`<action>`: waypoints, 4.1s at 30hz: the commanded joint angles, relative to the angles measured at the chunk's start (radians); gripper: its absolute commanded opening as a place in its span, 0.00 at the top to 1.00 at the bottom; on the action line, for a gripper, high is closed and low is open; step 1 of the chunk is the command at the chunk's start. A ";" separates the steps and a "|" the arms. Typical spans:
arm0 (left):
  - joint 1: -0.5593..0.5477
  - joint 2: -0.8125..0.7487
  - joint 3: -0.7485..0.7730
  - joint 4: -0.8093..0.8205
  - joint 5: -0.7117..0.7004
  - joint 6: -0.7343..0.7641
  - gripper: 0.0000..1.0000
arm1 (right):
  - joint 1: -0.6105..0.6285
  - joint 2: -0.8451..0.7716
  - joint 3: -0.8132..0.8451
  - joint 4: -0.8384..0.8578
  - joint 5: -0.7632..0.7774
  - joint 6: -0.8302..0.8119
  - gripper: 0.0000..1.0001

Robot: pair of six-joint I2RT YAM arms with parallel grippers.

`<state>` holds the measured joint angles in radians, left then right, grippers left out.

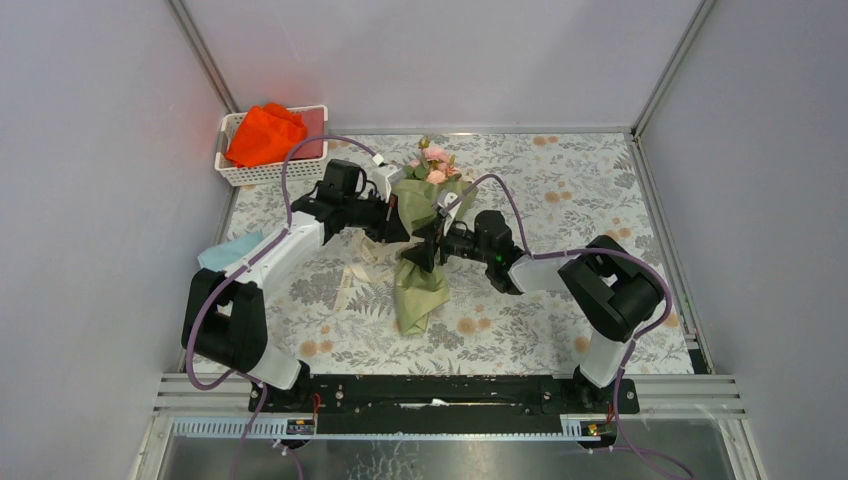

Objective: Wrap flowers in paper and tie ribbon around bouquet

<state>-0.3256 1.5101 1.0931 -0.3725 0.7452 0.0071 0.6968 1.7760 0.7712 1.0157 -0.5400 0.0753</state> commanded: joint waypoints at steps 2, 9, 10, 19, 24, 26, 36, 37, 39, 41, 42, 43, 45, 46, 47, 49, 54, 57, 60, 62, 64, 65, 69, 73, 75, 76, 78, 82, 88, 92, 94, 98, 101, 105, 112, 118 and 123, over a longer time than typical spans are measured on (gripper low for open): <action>-0.001 0.009 -0.006 0.088 0.049 -0.025 1.00 | 0.007 0.029 -0.011 0.085 0.034 -0.021 0.33; -0.001 0.017 -0.025 0.118 0.054 -0.052 1.00 | 0.011 0.067 0.008 0.157 0.041 0.026 0.39; -0.001 0.016 -0.029 0.126 0.053 -0.061 1.00 | 0.011 0.069 0.009 0.159 0.028 0.031 0.38; -0.001 0.019 -0.048 0.157 0.061 -0.065 1.00 | 0.011 0.066 -0.014 0.164 -0.037 0.031 0.59; 0.001 0.003 -0.049 0.138 0.070 0.037 1.00 | 0.005 0.050 -0.012 0.091 -0.023 -0.056 0.84; 0.001 0.002 -0.048 0.121 0.067 0.095 1.00 | 0.004 0.056 0.000 0.064 -0.028 -0.070 0.93; 0.028 -0.040 -0.077 -0.002 -0.100 0.551 0.34 | -0.013 0.074 -0.018 0.148 -0.004 -0.002 1.00; 0.043 -0.040 -0.082 -0.014 -0.103 0.588 0.34 | -0.014 0.072 -0.018 0.148 -0.007 0.003 1.00; 0.048 -0.034 -0.104 -0.026 -0.126 0.639 0.34 | -0.016 0.068 -0.017 0.157 -0.010 0.010 1.00; 0.034 -0.027 -0.128 -0.009 -0.124 0.651 0.34 | -0.016 0.071 -0.011 0.165 -0.016 0.017 1.00; 0.023 -0.025 -0.138 0.008 -0.126 0.651 0.34 | -0.016 0.071 -0.010 0.166 -0.017 0.020 1.00; 0.010 -0.025 -0.152 0.043 -0.136 0.650 0.34 | -0.016 0.072 -0.010 0.167 -0.019 0.024 1.00; -0.006 -0.019 -0.167 0.102 -0.170 0.636 0.37 | -0.017 0.071 -0.012 0.168 -0.024 0.028 1.00; -0.007 -0.014 -0.169 0.130 -0.184 0.620 0.39 | -0.016 0.070 -0.014 0.167 -0.027 0.028 1.00; -0.007 -0.007 -0.170 0.154 -0.195 0.604 0.41 | -0.017 0.068 -0.016 0.168 -0.028 0.026 1.00; -0.008 0.004 -0.167 0.177 -0.198 0.592 0.46 | -0.017 0.066 -0.018 0.168 -0.026 0.024 1.00; -0.025 0.015 -0.162 0.174 -0.176 0.582 0.76 | -0.016 0.072 -0.016 0.169 -0.025 0.023 1.00; -0.035 0.007 -0.158 0.132 -0.121 0.585 0.96 | -0.019 0.075 -0.019 0.171 -0.022 0.023 1.00; -0.041 -0.008 -0.154 0.084 -0.081 0.588 1.00 | -0.024 0.080 -0.020 0.178 -0.024 0.027 1.00; -0.041 -0.021 -0.141 0.056 -0.093 0.581 1.00 | -0.027 0.081 -0.022 0.176 -0.028 0.027 1.00; -0.038 -0.040 -0.119 0.019 -0.128 0.566 1.00 | -0.036 0.074 -0.034 0.177 -0.023 0.021 0.91; -0.033 -0.049 -0.105 -0.008 -0.134 0.566 1.00 | -0.042 0.067 -0.043 0.178 -0.020 0.013 0.86; -0.030 -0.084 -0.067 -0.105 -0.113 0.568 1.00 | -0.063 0.033 -0.059 0.126 -0.042 -0.042 0.76; -0.038 -0.107 -0.044 -0.109 -0.056 0.491 1.00 | -0.067 -0.009 -0.042 0.009 -0.115 -0.133 0.52; -0.050 -0.116 -0.030 -0.108 -0.026 0.451 1.00 | -0.070 -0.056 -0.050 -0.047 -0.127 -0.183 0.43; -0.053 -0.120 -0.018 -0.110 -0.014 0.431 1.00 | -0.071 -0.086 -0.053 -0.088 -0.132 -0.212 0.38; -0.055 -0.124 0.017 -0.122 0.004 0.393 1.00 | -0.070 -0.144 -0.051 -0.194 -0.129 -0.261 0.26; -0.055 -0.115 0.036 -0.123 0.031 0.275 1.00 | -0.070 -0.203 -0.046 -0.218 -0.129 -0.235 0.18; -0.051 -0.124 -0.028 -0.027 0.059 0.167 1.00 | -0.070 -0.134 -0.042 -0.049 -0.238 -0.122 0.20; -0.048 -0.122 -0.038 0.007 0.059 0.148 1.00 | -0.068 -0.091 -0.013 -0.004 -0.311 -0.111 0.21; -0.049 -0.121 -0.046 0.016 0.054 0.147 1.00 | -0.068 -0.080 0.004 -0.002 -0.324 -0.109 0.23; -0.047 -0.118 -0.058 0.021 0.048 0.150 1.00 | -0.058 -0.072 0.014 0.012 -0.319 -0.109 0.26; -0.047 -0.117 -0.061 0.021 0.049 0.156 1.00 | -0.049 -0.071 0.013 0.028 -0.293 -0.107 0.29; -0.047 -0.114 -0.062 0.025 0.054 0.160 1.00 | -0.043 -0.050 0.027 0.063 -0.281 -0.082 0.43; -0.047 -0.114 -0.065 0.025 0.054 0.163 1.00 | -0.041 -0.040 0.037 0.072 -0.289 -0.055 0.83; -0.046 -0.111 -0.067 0.022 0.045 0.172 1.00 | -0.040 -0.062 0.020 0.041 -0.284 -0.071 1.00; -0.043 -0.104 -0.063 0.016 0.003 0.174 0.71 | -0.041 -0.076 0.014 0.004 -0.262 -0.111 1.00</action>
<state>-0.3683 1.4052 1.0370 -0.3813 0.7731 0.1741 0.6479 1.7405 0.7704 1.0065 -0.8288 0.0082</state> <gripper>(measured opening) 0.020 0.015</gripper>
